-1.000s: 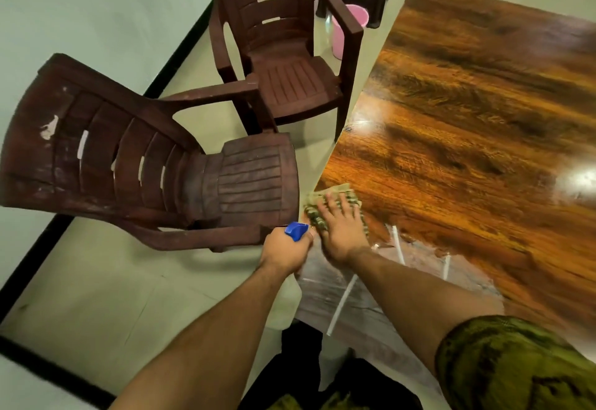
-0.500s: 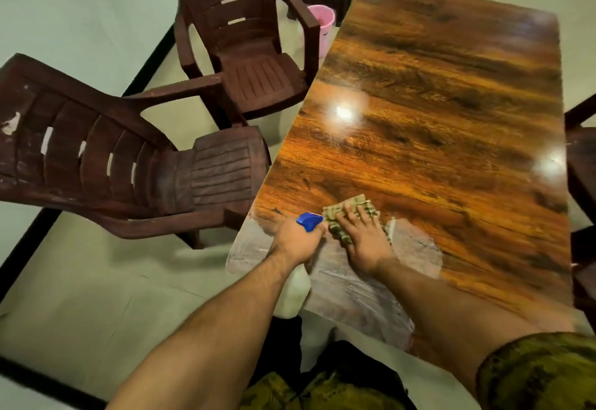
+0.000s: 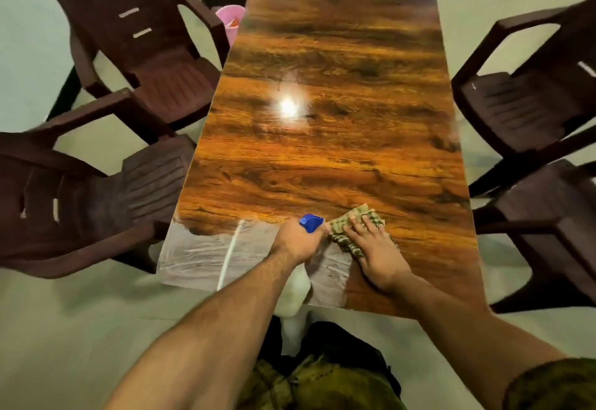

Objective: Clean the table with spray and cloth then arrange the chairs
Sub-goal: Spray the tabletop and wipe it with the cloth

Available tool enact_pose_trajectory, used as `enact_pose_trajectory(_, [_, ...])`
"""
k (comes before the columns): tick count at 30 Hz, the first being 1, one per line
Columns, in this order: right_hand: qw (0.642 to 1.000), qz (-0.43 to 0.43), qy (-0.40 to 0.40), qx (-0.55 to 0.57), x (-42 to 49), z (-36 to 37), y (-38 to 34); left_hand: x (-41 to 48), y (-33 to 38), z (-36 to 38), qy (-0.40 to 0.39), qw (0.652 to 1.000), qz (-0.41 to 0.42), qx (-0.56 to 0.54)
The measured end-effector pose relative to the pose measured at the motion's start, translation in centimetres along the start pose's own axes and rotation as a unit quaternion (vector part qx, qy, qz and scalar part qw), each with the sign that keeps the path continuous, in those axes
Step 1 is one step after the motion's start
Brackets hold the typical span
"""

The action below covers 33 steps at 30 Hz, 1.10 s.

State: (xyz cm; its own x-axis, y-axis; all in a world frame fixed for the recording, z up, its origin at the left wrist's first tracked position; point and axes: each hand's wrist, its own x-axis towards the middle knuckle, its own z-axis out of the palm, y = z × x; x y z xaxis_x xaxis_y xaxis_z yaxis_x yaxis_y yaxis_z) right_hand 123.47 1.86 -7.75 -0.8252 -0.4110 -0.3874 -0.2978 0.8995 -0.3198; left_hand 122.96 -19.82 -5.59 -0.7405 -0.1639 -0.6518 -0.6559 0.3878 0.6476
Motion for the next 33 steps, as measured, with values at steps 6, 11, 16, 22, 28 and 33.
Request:
enact_pose_trajectory(6, [0.973, 0.211, 0.087, 0.028, -0.3, -0.2, 4.3, -1.7, -0.8, 2.9, 0.002, 0.997, -0.01, 0.074])
enact_pose_trajectory(11, [0.997, 0.051, 0.051, 0.007, -1.2, 2.3, -2.3, -3.1, -2.1, 2.6, 0.034, 0.996, -0.035, 0.08])
enact_pose_trajectory(16, [0.975, -0.193, -0.067, -0.086, -5.0, 3.7, -1.0, -4.5, -3.2, 2.0, 0.062, 0.996, -0.038, 0.05])
enact_pose_trajectory(22, [0.998, -0.038, 0.024, -0.039, -5.3, 3.5, -0.9, -7.7, -5.4, 2.0, 0.06, 0.995, -0.06, 0.06])
enact_pose_trajectory(28, [0.987, -0.149, -0.028, -0.06, -6.5, 6.1, -5.6, -9.3, -7.5, 1.6, 0.063, 0.996, -0.051, 0.037])
enact_pose_trajectory(33, [0.939, -0.295, -0.094, -0.15, -5.7, 3.8, -0.9, -9.4, -7.7, 1.0, 0.076, 0.995, -0.051, 0.045])
